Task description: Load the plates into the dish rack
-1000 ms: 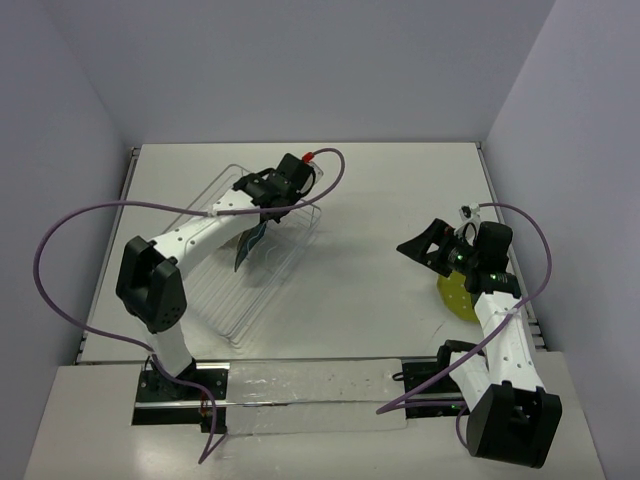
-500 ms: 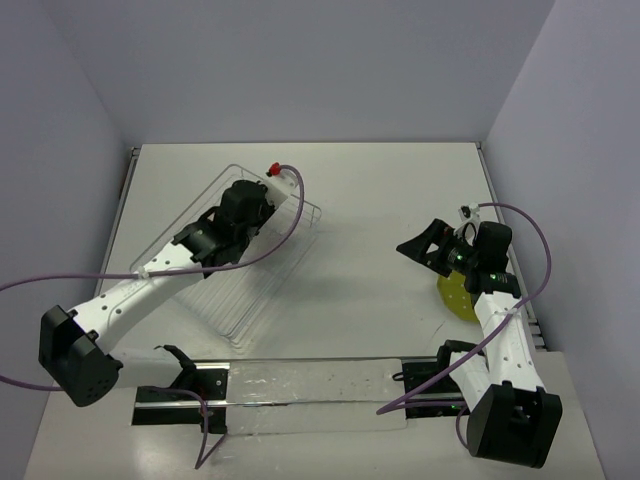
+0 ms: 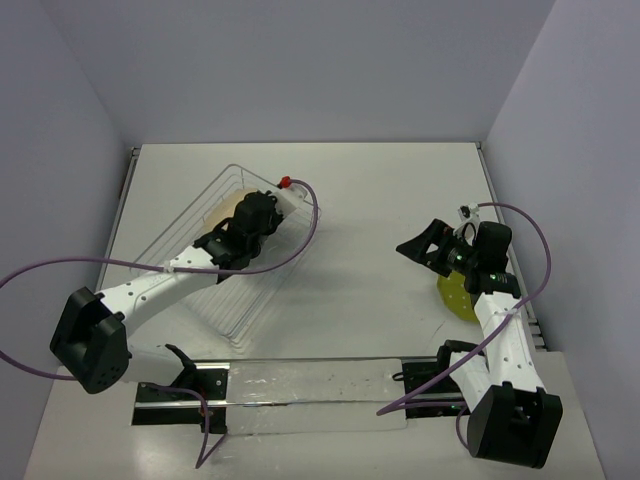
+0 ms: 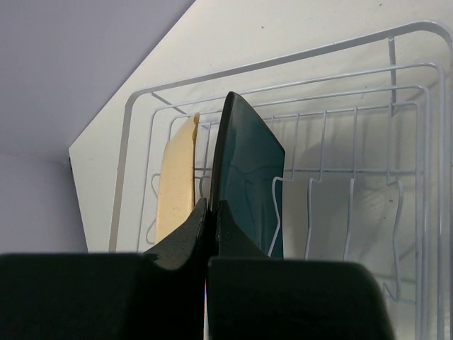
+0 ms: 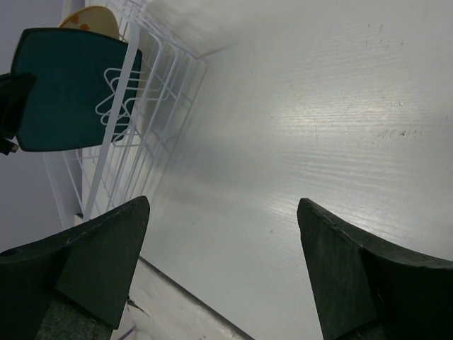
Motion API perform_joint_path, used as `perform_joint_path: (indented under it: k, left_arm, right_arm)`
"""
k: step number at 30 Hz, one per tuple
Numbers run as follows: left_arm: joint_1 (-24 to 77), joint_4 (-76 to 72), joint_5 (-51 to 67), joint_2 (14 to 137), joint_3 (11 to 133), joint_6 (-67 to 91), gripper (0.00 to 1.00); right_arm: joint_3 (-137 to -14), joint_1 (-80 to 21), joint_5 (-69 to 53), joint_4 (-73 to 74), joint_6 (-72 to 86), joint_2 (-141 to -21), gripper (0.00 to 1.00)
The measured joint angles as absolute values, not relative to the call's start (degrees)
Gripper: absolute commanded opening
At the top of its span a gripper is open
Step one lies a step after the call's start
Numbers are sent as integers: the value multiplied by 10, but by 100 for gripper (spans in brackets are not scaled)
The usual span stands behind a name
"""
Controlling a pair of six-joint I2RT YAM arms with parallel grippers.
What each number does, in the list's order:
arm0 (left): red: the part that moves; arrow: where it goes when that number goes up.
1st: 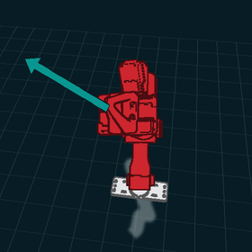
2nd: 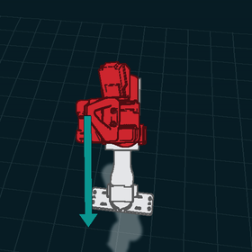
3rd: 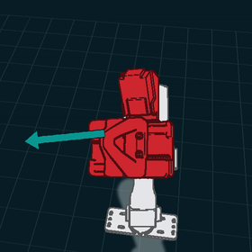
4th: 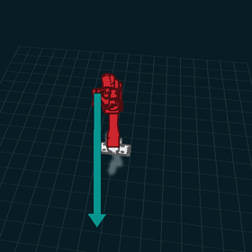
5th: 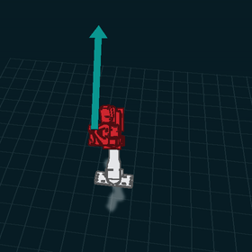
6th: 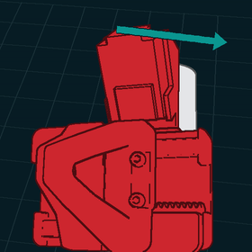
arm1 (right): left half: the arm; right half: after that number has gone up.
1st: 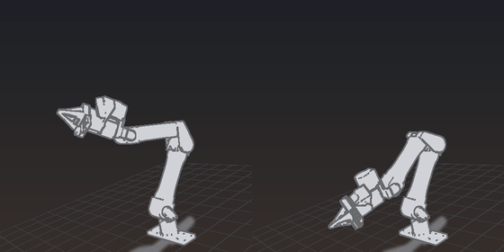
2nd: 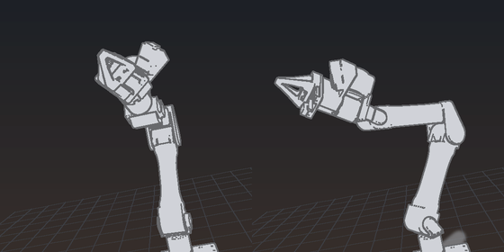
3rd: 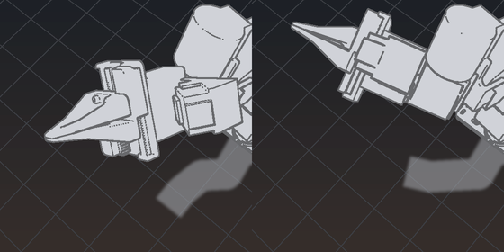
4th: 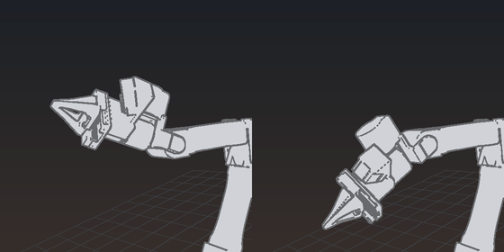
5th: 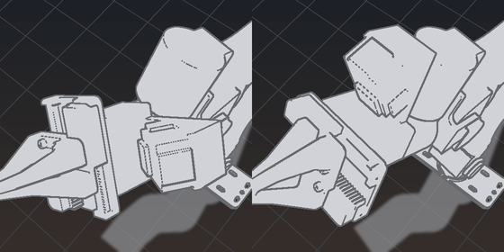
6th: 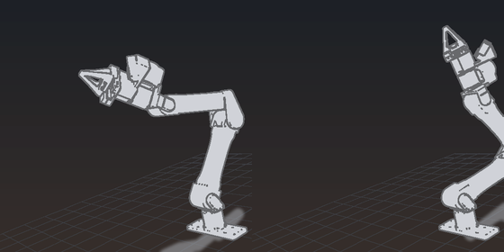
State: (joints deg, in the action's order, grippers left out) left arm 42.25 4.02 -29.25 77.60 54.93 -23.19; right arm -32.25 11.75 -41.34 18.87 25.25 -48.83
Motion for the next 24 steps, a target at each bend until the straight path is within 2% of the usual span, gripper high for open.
perform_joint_path:
  k: [1,2,3,5,8,16,20,24]
  left_arm:
    - [423,37,-293,776,548,-232,10]
    - [423,36,-294,776,548,-232,37]
    - [423,36,-294,776,548,-231,43]
    - [423,42,-298,776,550,-221,69]
    - [422,74,-298,777,566,-200,75]
    - [422,114,-283,778,581,-179,78]
    - [422,131,-279,786,588,-170,87]
    - [423,151,-258,787,597,-165,90]
  right_arm:
    - [-322,117,-413,189,252,-488,92]
    - [-322,117,-413,189,252,-488,92]
    - [-322,117,-413,189,251,-488,92]
    - [-322,115,-413,189,251,-488,93]
    - [-322,115,-412,189,250,-488,93]
    - [-322,115,-411,189,250,-483,93]
    - [-322,115,-411,189,250,-482,93]
    - [-322,115,-411,189,250,-481,93]
